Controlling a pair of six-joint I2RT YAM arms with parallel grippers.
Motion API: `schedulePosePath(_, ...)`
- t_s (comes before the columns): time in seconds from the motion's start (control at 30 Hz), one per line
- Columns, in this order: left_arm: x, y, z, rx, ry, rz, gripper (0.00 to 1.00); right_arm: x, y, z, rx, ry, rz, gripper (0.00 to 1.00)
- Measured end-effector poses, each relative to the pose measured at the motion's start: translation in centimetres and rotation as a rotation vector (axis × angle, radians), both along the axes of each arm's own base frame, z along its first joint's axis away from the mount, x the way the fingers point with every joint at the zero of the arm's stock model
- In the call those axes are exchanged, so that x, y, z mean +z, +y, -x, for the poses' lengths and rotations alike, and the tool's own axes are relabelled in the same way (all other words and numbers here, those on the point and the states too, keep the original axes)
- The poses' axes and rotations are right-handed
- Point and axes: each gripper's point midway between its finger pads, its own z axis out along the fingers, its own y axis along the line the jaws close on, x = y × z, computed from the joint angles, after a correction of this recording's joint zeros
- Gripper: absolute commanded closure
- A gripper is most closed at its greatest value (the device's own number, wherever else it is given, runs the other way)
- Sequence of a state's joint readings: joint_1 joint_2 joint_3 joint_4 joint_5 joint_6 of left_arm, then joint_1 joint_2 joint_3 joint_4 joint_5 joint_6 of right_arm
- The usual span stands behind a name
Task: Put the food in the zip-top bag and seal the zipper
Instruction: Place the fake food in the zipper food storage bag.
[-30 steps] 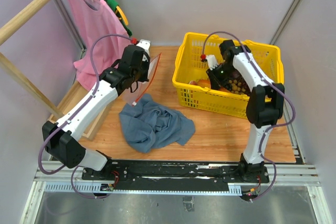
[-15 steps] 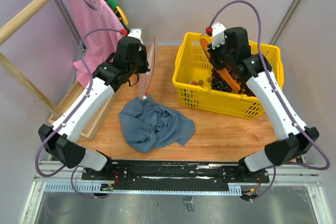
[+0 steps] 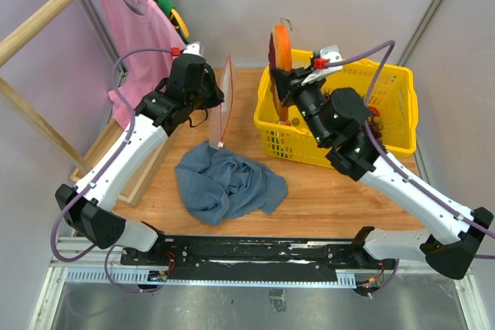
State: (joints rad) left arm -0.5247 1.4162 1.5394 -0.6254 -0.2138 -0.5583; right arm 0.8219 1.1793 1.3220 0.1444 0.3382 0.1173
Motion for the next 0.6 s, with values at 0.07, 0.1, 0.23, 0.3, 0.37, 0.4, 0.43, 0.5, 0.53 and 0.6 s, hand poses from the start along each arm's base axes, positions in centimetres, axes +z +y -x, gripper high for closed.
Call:
schedulePosePath(0.07, 0.1, -0.2, 0.0, 0.001, 0.003, 0.015, 1.0, 0.4, 1.6, 0.6, 0.025, -0.041, -0.057, 0.99)
schedulePosePath(0.1, 0.1, -0.2, 0.1, 0.002, 0.003, 0.022, 1.0, 0.4, 2.1, 0.7, 0.034, -0.054, -0.078, 0.99)
schedulePosePath(0.23, 0.3, -0.4, 0.2, 0.002, 0.005, 0.04, 1.0, 1.4, 4.4, 1.0, 0.07, -0.126, -0.174, 0.99)
schedulePosePath(0.3, 0.5, -0.5, 0.2, 0.0, 0.005, 0.05, 1.0, 2.3, 5.2, 1.1, 0.086, -0.163, -0.222, 0.99)
schedulePosePath(0.37, 0.8, -0.6, 0.3, -0.004, 0.003, 0.063, 1.0, 3.2, 5.8, 1.3, 0.099, -0.198, -0.266, 0.99)
schedulePosePath(0.4, 1.0, -0.7, 0.3, -0.006, 0.001, 0.069, 1.0, 3.6, 6.0, 1.3, 0.103, -0.214, -0.288, 0.99)
schedulePosePath(0.43, 1.1, -0.8, 0.3, -0.008, 0.0, 0.074, 1.0, 4.0, 6.1, 1.4, 0.106, -0.23, -0.308, 0.99)
schedulePosePath(0.5, 1.4, -0.9, 0.4, -0.015, -0.001, 0.084, 1.0, 4.6, 6.3, 1.4, 0.108, -0.258, -0.346, 0.99)
schedulePosePath(0.53, 1.5, -1.0, 0.5, -0.019, 0.0, 0.09, 1.0, 4.9, 6.3, 1.3, 0.108, -0.271, -0.363, 0.99)
schedulePosePath(0.6, 1.8, -1.2, 0.6, -0.024, -0.001, 0.104, 1.0, 5.0, 6.6, 1.1, 0.112, -0.286, -0.387, 0.99)
